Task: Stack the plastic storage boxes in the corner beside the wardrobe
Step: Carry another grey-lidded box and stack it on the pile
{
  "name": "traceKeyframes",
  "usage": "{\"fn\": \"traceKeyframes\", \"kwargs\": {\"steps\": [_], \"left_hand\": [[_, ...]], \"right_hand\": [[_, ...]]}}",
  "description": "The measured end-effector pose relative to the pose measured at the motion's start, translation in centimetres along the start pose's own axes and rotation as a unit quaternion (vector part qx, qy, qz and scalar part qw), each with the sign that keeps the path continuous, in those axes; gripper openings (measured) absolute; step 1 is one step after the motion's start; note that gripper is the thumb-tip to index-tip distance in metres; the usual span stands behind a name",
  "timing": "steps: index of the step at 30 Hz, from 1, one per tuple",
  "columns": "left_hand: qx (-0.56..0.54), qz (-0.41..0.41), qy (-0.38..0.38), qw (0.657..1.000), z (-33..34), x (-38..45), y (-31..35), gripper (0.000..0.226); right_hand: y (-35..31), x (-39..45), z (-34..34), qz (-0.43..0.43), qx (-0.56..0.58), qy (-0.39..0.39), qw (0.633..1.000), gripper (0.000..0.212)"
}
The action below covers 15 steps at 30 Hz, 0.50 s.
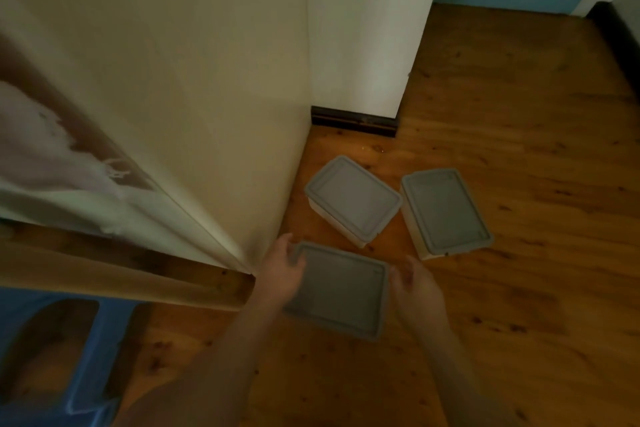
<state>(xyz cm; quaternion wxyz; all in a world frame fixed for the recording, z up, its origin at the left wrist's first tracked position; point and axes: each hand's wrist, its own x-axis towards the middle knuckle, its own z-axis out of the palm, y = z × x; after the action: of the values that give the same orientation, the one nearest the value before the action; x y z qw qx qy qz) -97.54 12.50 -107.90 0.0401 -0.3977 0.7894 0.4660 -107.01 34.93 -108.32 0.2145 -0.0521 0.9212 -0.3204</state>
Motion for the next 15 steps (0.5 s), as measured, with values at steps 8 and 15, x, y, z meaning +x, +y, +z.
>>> {"fn": "traceKeyframes", "kwargs": {"steps": [8, 15], "left_hand": [[0.049, -0.038, -0.009, 0.998, 2.9, 2.1, -4.0, 0.068], [0.053, -0.062, -0.05, 0.995, 4.2, 3.8, -5.6, 0.067]], "right_hand": [[3.9, 1.8, 5.1, 0.054, 0.004, -0.029, 0.998, 0.066], [5.3, 2.3, 8.3, 0.074, -0.004, -0.062, 0.995, 0.054]]}}
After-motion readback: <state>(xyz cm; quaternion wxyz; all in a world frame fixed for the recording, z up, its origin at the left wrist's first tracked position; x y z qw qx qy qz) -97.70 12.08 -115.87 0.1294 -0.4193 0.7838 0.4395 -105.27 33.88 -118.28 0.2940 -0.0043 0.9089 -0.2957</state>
